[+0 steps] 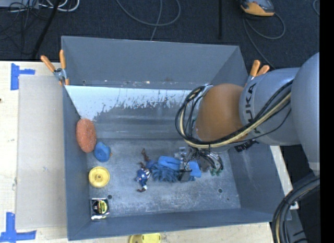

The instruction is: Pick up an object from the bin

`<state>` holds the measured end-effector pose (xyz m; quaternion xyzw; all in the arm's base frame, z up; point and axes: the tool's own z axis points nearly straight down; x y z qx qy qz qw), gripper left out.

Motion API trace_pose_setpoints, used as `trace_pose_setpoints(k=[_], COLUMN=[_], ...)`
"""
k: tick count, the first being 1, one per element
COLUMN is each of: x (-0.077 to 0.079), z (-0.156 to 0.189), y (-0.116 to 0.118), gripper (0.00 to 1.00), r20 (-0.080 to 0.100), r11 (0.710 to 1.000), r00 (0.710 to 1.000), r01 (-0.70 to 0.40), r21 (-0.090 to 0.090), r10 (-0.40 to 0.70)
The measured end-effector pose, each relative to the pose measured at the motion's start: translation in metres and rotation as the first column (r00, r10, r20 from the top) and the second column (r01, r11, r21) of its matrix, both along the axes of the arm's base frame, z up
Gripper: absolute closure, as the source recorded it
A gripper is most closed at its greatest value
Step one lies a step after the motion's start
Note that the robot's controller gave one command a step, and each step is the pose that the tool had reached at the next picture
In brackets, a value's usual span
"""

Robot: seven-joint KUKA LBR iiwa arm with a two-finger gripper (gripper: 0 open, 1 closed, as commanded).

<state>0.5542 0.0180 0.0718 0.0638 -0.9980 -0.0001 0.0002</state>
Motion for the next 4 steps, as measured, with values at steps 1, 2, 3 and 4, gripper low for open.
trace_pose_setpoints(k=[1,2,3,4], x=[0.000,-0.002,-0.002,-0.001], z=[0.000,0.117,0.117,0.168], y=[0.000,-0.002,-0.002,-0.001], gripper=[1.00,1.00,1.00,1.00], r20=[0.000,0.000,0.000,-0.005], r11=[1.000,1.000,1.000,1.000], r00=[1.000,1.000,1.000,1.000], r01=[0.000,0.005,0.005,0.005], r21=[0.000,0.000,0.000,0.000], r10=[0.000,-0.005,-0.005,-0.005])
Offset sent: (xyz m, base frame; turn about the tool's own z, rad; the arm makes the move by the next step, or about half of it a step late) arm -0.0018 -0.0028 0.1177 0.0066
